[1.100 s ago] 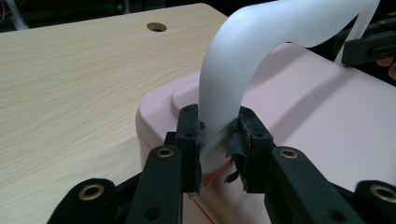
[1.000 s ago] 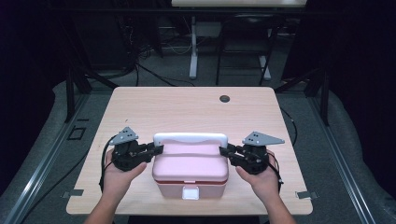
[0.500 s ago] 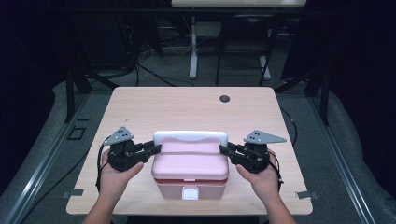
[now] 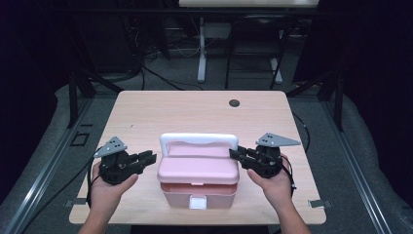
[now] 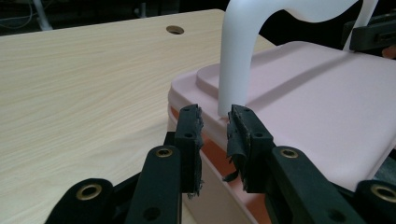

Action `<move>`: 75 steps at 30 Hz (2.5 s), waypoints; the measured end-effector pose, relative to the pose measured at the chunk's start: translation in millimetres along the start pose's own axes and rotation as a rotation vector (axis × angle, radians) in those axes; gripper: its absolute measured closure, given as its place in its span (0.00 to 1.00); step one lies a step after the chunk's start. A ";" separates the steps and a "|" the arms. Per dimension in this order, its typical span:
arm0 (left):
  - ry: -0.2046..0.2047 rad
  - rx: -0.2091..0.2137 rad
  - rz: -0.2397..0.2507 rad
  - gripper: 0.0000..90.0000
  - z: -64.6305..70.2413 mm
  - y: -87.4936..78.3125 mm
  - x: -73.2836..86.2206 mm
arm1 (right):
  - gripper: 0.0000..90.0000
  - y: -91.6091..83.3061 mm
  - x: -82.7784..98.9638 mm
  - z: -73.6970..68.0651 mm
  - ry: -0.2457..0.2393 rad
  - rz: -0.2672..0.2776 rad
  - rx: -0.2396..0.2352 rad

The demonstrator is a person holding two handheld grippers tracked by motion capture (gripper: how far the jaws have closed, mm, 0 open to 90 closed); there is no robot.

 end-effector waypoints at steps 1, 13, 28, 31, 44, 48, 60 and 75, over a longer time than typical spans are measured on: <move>-0.001 -0.001 -0.002 0.83 -0.1 -2.5 1.7 | 0.82 0.0 -0.2 0.1 0.001 0.000 0.000; 0.028 0.026 -0.036 1.00 7.2 -13.6 27.3 | 0.82 0.1 -2.6 0.4 0.005 0.005 -0.001; 0.046 0.097 -0.114 1.00 26.8 7.5 47.6 | 0.82 0.3 -3.3 0.4 0.012 0.005 -0.005; 0.040 0.115 -0.115 1.00 30.9 13.2 47.0 | 0.82 0.4 -3.1 0.5 0.012 0.006 -0.005; 0.066 0.145 -0.121 1.00 41.2 24.2 43.6 | 0.82 0.7 -0.7 0.4 0.010 0.000 -0.007; 0.069 0.150 -0.124 1.00 42.1 24.1 43.8 | 0.82 0.7 -0.2 0.7 0.011 -0.002 -0.008; 0.079 0.158 -0.127 1.00 44.9 26.1 43.0 | 0.82 0.7 0.8 0.9 0.014 -0.006 -0.009; 0.085 0.162 -0.123 1.00 46.8 25.1 40.4 | 0.79 -2.7 -0.2 2.9 0.020 0.009 0.013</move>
Point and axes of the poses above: each handheld gripper's, and its own axes: y roughly forward along the jaws, x roughly out of its underside, z roughly to its right, the point moved 6 cm from there along y, roughly forward along the jaws, and after that the axes turned 5 degrees about x, right-handed, at the moved point
